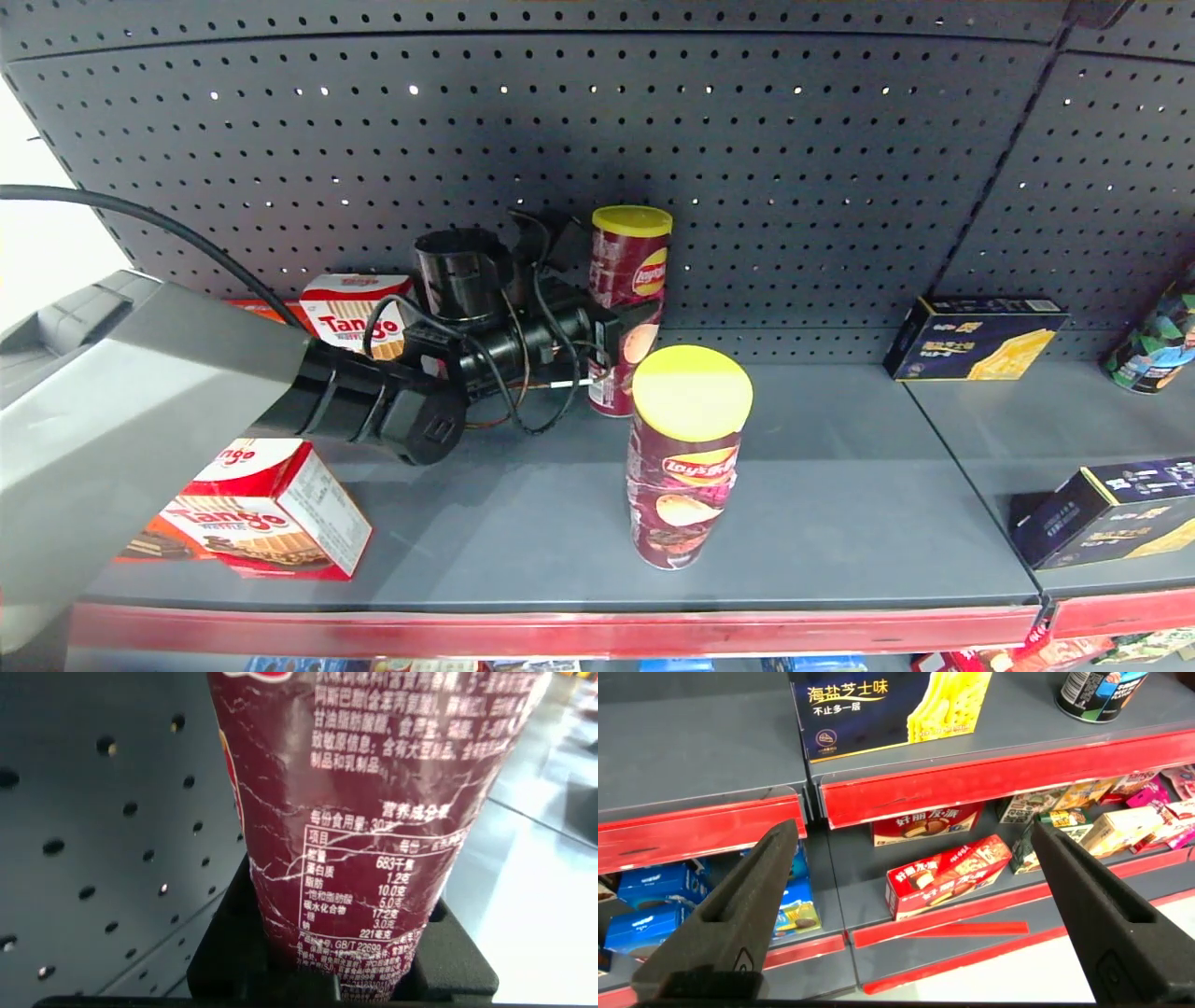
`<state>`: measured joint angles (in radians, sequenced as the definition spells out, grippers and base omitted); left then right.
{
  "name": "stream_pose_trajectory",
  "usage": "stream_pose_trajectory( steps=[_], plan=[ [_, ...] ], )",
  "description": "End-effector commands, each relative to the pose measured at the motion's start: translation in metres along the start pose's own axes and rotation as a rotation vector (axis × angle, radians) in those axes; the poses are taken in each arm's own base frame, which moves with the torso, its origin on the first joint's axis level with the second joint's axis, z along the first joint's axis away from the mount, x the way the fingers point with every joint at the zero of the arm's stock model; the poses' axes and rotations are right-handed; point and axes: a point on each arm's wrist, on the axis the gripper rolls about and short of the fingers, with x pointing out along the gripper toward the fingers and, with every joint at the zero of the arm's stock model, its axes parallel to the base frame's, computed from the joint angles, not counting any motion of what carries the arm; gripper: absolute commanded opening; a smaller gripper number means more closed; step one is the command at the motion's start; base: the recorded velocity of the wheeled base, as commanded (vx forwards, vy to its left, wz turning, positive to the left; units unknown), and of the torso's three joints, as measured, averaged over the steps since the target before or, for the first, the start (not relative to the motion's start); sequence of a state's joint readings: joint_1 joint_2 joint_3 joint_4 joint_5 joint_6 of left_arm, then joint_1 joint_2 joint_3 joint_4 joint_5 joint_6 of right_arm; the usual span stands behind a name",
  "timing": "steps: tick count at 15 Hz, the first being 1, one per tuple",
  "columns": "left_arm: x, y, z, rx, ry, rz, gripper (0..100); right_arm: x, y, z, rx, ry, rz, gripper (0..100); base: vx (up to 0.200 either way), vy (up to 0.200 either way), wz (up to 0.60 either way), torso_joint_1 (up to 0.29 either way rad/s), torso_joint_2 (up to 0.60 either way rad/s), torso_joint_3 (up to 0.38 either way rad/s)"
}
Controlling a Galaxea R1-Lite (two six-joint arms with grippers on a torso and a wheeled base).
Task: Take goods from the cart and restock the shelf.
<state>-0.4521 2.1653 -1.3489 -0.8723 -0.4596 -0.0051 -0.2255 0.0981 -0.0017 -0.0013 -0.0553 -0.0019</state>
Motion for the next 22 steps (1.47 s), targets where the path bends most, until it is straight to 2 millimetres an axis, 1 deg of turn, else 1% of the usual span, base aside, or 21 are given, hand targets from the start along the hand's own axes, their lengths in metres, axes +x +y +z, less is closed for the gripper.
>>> stream_pose_trajectory(
  steps=[1, 5, 6, 8, 11, 12, 16, 18, 19, 20, 22],
  plan=[
    [0.001, 0.0, -0.001, 0.002, -0.002, -0.001, 0, 0.0, 0.0, 0.0, 0.0, 0.002, 0.0, 100, 0.0, 0.0, 0.0, 0.0, 0.0, 0.0],
    [0.004, 0.002, -0.012, 0.014, -0.027, 0.0, 0, 0.0, 0.0, 0.0, 0.0, 0.002, 0.0, 100, 0.0, 0.0, 0.0, 0.0, 0.0, 0.0],
    [0.004, 0.002, -0.013, 0.016, -0.031, 0.0, 0, 0.0, 0.0, 0.0, 0.0, 0.002, 0.0, 100, 0.0, 0.0, 0.0, 0.0, 0.0, 0.0],
    [0.003, 0.001, -0.021, 0.012, -0.023, 0.0, 0, 0.0, 0.0, 0.0, 0.0, 0.002, 0.0, 100, 0.0, 0.0, 0.0, 0.0, 0.0, 0.0],
    [0.002, 0.0, -0.026, 0.013, -0.026, -0.001, 0, 0.0, 0.0, 0.0, 0.0, 0.002, 0.0, 100, 0.0, 0.0, 0.0, 0.0, 0.0, 0.0],
    [0.001, 0.0, -0.028, 0.011, -0.019, -0.001, 100, 0.0, 0.0, 0.0, 0.0, 0.002, 0.0, 100, 0.0, 0.0, 0.0, 0.0, 0.0, 0.0],
    [-0.002, 0.0, -0.028, 0.008, -0.009, 0.007, 100, 0.0, 0.0, 0.0, -0.001, 0.002, 0.0, 100, 0.0, 0.0, 0.0, 0.0, 0.0, 0.0],
    [-0.009, 0.001, -0.013, 0.009, -0.006, 0.016, 100, 0.0, 0.0, 0.0, -0.001, 0.002, 0.0, 100, 0.0, 0.0, 0.0, 0.0, 0.0, 0.0],
    [-0.009, 0.001, -0.013, 0.009, -0.006, 0.016, 100, 0.0, 0.0, 0.0, -0.001, 0.002, 0.0, 100, 0.0, 0.0, 0.0, 0.0, 0.0, 0.0],
    [-0.017, 0.002, -0.005, 0.019, 0.048, 0.026, 100, 0.0, 0.0, 0.0, -0.001, 0.003, 0.0, 100, 0.0, 0.0, 0.0, 0.0, 0.0, 0.0],
    [-0.025, -0.001, 0.004, 0.056, 0.114, 0.026, 100, 0.0, 0.0, 0.0, 0.0, 0.002, 0.0, 100, 0.0, 0.0, 0.0, 0.0, 0.0, 0.0]
  ],
)
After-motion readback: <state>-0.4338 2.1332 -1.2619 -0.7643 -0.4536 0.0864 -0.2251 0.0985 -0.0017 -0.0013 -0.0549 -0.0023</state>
